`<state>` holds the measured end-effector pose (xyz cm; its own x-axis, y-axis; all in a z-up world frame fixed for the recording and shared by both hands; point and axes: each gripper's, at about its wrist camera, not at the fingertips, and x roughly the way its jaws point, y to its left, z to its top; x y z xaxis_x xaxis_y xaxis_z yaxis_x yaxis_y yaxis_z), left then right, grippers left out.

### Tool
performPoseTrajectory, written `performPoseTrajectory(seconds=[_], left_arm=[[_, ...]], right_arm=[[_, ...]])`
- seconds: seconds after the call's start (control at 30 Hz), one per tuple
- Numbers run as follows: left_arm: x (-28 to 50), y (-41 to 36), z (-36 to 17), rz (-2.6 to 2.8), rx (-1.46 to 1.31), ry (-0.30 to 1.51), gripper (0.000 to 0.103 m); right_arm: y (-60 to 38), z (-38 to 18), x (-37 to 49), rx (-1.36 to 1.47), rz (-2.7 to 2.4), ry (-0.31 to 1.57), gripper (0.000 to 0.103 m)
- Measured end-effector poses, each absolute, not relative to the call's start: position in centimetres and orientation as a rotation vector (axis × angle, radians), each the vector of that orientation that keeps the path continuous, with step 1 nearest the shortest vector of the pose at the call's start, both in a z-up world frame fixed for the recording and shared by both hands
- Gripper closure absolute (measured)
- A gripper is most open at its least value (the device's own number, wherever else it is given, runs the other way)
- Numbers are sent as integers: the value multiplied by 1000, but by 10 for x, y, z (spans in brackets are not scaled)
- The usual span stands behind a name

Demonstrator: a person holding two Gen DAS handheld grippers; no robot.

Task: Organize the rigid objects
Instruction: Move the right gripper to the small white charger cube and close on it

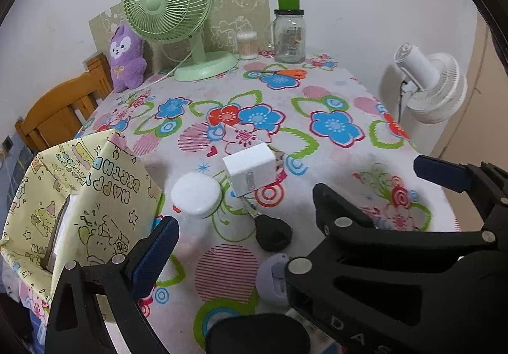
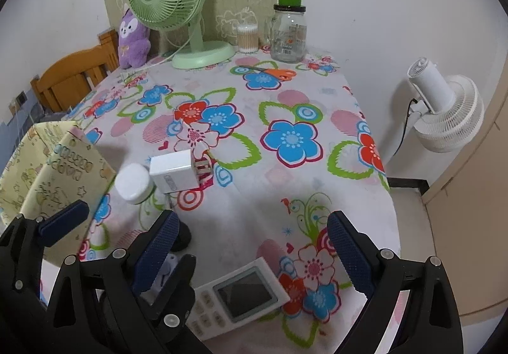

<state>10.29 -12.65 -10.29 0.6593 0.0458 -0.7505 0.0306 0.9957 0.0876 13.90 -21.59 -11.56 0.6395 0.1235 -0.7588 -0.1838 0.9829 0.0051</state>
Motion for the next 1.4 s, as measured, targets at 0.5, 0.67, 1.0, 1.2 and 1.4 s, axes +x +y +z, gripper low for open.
performPoseTrajectory(seconds=[0.5, 0.67, 1.0, 1.2, 1.4], left_arm=[[126, -98, -121, 54, 37, 942, 4], [131, -95, -125, 33, 19, 965, 5], [147, -71, -133, 46, -1, 1007, 5], [155, -65, -143, 42, -7, 1048, 4], [157, -65, -144, 40, 22, 1019, 4]], right_arm=[[-185, -133, 169, -130, 279, 862, 7], [-178, -136, 177, -157, 299, 862, 10], [-153, -143, 193, -179, 354, 847, 22], [-145, -154, 205, -177, 385, 878, 43], [-145, -156, 207, -187, 368, 881, 69]])
